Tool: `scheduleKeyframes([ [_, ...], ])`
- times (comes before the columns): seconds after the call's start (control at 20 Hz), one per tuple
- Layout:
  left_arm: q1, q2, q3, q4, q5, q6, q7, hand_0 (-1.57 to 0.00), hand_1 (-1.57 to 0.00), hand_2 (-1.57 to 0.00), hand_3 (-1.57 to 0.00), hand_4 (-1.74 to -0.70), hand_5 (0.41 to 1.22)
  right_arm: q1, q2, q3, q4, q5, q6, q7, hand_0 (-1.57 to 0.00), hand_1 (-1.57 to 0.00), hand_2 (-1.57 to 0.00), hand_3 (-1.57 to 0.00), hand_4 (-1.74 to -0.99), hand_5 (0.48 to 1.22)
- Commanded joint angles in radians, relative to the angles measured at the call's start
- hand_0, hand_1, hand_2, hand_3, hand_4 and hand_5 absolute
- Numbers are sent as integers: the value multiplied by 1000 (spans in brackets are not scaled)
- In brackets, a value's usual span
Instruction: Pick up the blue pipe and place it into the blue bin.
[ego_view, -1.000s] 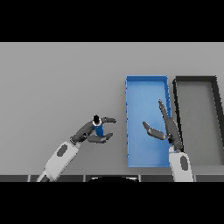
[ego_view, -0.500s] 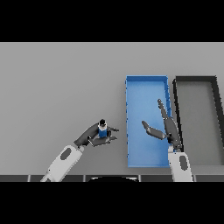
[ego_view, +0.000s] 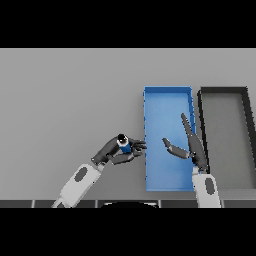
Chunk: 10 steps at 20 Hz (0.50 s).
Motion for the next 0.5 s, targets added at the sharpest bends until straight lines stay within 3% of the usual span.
scheduleKeyframes([
  [0.0,3,12,3,-15,-4,-6,-1,-1554,-1558,-1560,-1557,-1475,1216,-11,-4,-2,7,-1,3,0,1,1,1,1,-1135,559],
  [0.2,-43,3,20,-41,11,-44,75,-1564,-1566,-1566,-1565,-1473,1219,-12,-22,-16,8,-8,8,-8,1,1,1,1,-1124,569],
  [0.3,-29,4,17,-69,8,-59,77,-1567,-1567,-1568,-1567,-1473,1220,-6,-4,0,6,2,2,-13,1,1,1,1,-1124,574],
  [0.45,-30,-10,21,-63,-3,-71,104,-1569,-1569,-1569,-1569,-1473,1220,54,12,17,-59,44,-41,-6,1,1,1,1,-1122,578],
])
